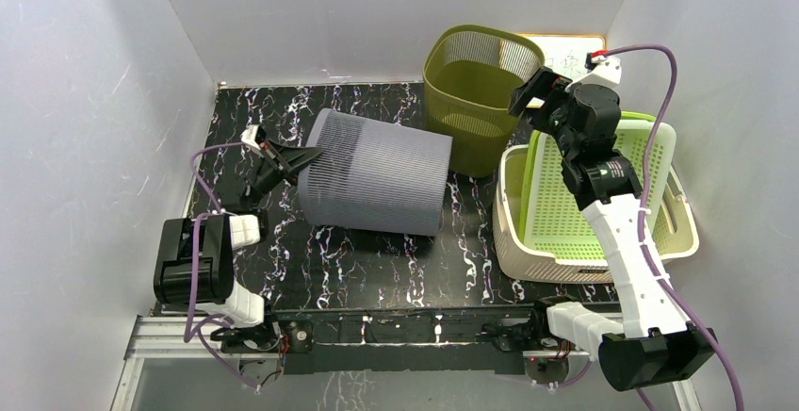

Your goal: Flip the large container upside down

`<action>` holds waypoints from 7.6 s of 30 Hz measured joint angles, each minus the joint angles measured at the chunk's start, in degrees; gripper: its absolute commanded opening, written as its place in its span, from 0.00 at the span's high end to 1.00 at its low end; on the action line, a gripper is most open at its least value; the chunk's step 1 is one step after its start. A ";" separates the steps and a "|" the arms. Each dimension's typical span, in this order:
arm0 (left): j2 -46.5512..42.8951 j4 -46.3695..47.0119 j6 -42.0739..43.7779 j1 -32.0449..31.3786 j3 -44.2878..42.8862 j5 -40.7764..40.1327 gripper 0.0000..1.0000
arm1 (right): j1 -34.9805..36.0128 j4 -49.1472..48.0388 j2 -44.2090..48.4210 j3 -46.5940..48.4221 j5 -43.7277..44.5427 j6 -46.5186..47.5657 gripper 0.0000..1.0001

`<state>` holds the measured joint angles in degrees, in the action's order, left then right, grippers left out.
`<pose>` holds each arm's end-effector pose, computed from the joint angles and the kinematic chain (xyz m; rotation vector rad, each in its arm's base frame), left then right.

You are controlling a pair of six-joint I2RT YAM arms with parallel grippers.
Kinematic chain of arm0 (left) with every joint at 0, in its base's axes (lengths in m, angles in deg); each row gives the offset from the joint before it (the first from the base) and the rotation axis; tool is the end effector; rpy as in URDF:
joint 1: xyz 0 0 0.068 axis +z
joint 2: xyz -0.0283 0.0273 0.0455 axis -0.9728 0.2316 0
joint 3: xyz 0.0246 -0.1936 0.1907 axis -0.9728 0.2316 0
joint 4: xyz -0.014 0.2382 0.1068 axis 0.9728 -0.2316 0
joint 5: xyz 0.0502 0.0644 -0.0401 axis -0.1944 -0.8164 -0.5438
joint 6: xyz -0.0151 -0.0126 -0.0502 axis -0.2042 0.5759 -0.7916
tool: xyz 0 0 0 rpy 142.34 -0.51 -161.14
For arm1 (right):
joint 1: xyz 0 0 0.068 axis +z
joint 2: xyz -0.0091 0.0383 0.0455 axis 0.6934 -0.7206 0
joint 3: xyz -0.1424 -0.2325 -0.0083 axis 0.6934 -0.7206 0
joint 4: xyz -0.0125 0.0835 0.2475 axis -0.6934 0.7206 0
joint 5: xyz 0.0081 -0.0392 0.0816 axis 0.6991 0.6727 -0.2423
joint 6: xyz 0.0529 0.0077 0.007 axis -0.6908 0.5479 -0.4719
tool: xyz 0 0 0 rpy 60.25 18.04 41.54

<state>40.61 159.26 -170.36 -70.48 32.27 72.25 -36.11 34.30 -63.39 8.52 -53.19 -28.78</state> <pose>0.2596 -0.0007 0.2370 -0.4311 1.4980 -1.9387 0.2299 0.0267 0.4232 0.3526 1.7728 0.2769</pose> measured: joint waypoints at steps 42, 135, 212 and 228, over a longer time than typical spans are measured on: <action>20.04 5.95 -4.98 11.13 5.03 -2.86 0.94 | 0.00 -1.27 -0.15 -0.44 -1.73 -0.20 0.02; -4.55 -115.84 90.53 -41.97 -69.94 -36.48 0.01 | 3.15 -3.61 -1.79 -1.49 -5.95 0.17 0.02; 27.91 -108.69 103.41 -11.13 -75.10 -46.18 0.02 | 3.72 -2.34 -0.72 -4.85 -4.70 2.23 0.02; 10.47 -107.34 87.14 -34.32 -77.68 -32.57 0.02 | 3.72 -0.39 -1.22 -0.92 -1.49 4.31 0.02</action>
<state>51.08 51.92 -83.21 -104.79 -45.41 39.69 -32.39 33.90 -64.61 7.60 -54.68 -24.47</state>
